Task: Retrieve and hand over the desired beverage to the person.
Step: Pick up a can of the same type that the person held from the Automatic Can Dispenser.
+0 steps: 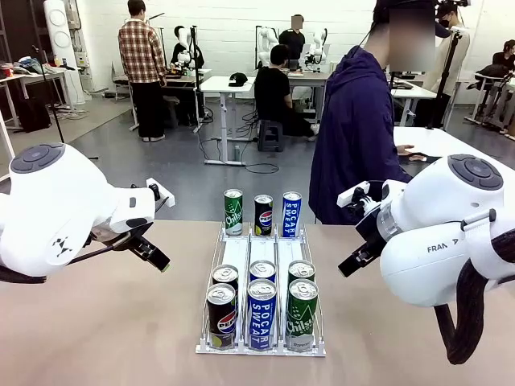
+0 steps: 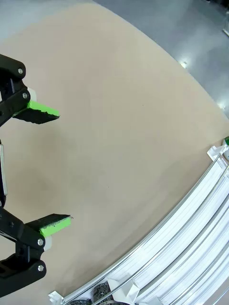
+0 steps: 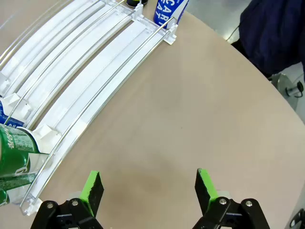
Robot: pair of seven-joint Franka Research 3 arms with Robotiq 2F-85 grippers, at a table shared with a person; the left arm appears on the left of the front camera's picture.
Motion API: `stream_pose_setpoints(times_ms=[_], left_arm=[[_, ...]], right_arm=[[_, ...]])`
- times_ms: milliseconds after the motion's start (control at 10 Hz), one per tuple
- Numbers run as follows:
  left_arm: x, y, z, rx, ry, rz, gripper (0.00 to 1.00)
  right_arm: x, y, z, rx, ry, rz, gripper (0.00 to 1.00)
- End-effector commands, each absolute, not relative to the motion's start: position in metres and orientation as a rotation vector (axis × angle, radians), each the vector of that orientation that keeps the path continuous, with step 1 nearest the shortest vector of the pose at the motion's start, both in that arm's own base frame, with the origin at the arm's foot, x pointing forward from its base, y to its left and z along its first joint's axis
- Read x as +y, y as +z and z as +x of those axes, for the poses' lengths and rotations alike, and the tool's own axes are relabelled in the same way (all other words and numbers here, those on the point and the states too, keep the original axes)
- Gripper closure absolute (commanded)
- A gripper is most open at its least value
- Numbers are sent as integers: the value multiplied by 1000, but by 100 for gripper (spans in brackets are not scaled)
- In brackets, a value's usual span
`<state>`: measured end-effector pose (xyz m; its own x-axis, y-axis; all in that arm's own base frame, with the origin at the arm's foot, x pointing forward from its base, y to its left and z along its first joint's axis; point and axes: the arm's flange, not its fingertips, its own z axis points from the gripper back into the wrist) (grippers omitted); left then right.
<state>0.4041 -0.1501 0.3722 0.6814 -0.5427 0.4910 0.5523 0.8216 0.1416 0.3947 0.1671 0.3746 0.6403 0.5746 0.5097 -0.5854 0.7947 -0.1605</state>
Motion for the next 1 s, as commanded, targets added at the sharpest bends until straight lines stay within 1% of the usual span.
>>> stream_pose_setpoints(times_ms=[0, 800, 900], left_arm=[[-150, 372, 404, -545, -614, -19, 0], [-150, 372, 404, -545, -614, -19, 0], [-150, 372, 404, -545, -614, -19, 0]], right_arm=[[167, 375, 395, -574, 661, 21, 0], [167, 375, 395, -574, 661, 20, 0], [168, 410, 373, -611, 671, -10, 0]])
